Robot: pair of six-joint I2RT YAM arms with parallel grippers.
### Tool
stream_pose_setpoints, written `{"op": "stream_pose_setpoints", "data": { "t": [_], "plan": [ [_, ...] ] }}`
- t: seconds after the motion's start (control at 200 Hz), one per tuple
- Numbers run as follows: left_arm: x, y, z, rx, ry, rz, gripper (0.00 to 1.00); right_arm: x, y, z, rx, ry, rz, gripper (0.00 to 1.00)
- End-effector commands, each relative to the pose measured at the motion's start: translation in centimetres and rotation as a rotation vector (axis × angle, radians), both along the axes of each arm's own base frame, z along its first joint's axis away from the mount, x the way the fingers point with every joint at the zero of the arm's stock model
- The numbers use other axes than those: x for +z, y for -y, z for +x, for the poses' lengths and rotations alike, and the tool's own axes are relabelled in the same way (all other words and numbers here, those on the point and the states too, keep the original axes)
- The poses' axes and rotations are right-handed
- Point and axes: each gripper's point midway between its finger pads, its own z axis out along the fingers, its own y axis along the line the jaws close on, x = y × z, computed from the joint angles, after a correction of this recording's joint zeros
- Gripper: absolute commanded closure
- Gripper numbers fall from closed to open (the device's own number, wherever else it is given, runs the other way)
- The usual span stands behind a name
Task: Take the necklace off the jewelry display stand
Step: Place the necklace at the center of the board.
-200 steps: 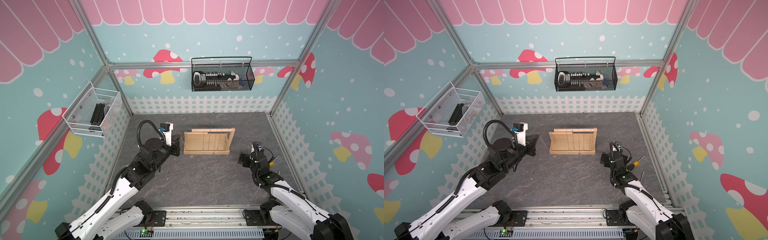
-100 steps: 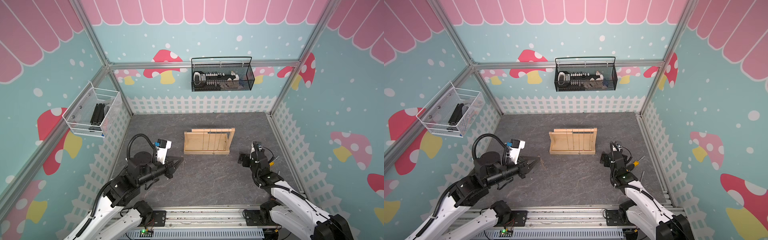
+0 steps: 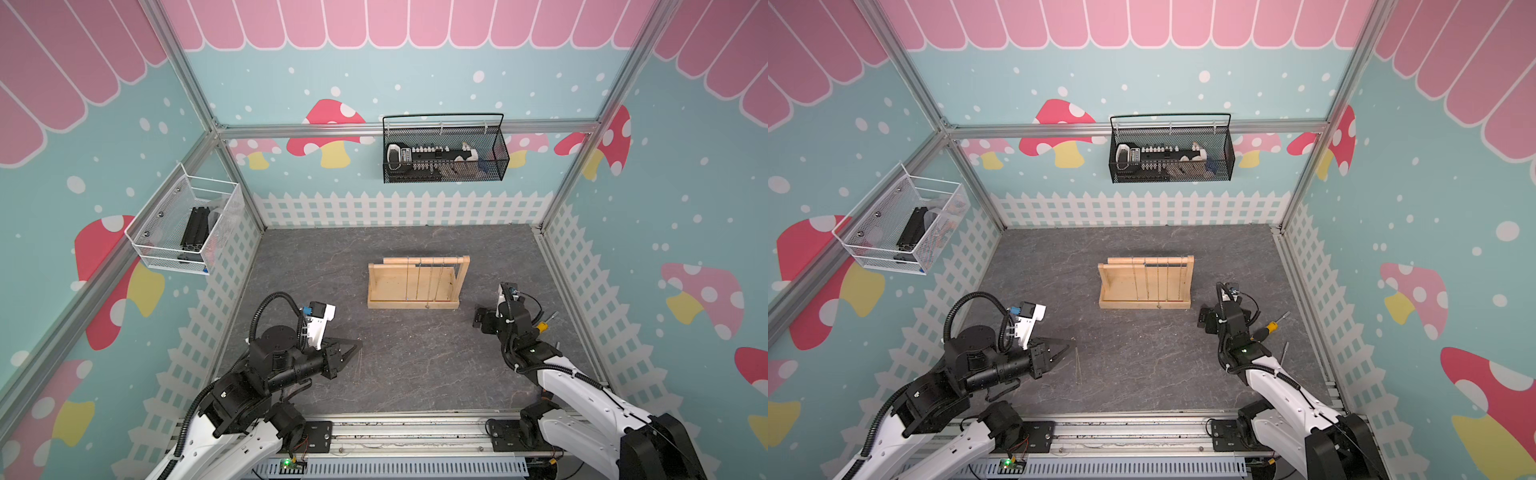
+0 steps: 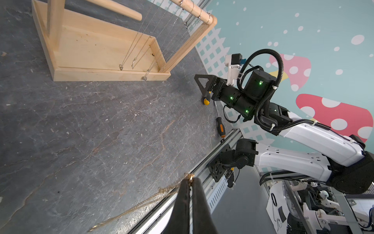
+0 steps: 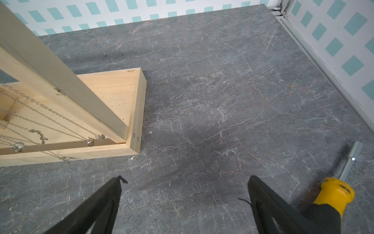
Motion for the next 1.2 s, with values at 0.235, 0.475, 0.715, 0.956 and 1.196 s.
{"op": "stream_pose_setpoints", "data": {
  "t": [0.235,0.475,0.715,0.956,1.196],
  "plan": [
    [-2.5,-1.3,-2.6,0.001,-0.111,-0.019,1.0,-0.3,-1.2,0.7,0.038,0.005,0.029,0.01],
    [-3.5,-1.6,-3.3,0.015,-0.171,-0.048,1.0,-0.5,-1.2,0.7,0.034,-0.002,0.026,0.01],
    [-5.4,-1.6,-3.3,0.032,-0.237,-0.018,1.0,-0.3,-1.2,0.7,0.034,0.0,0.029,0.01],
    [-7.6,-2.1,-2.2,0.123,-0.311,0.025,1.0,-0.4,-1.2,0.7,0.032,-0.004,0.029,0.01],
    [-8.0,-2.5,-1.5,0.166,-0.314,0.043,1.0,-0.3,-1.4,0.8,0.041,-0.004,0.037,0.02]
  ]
}}
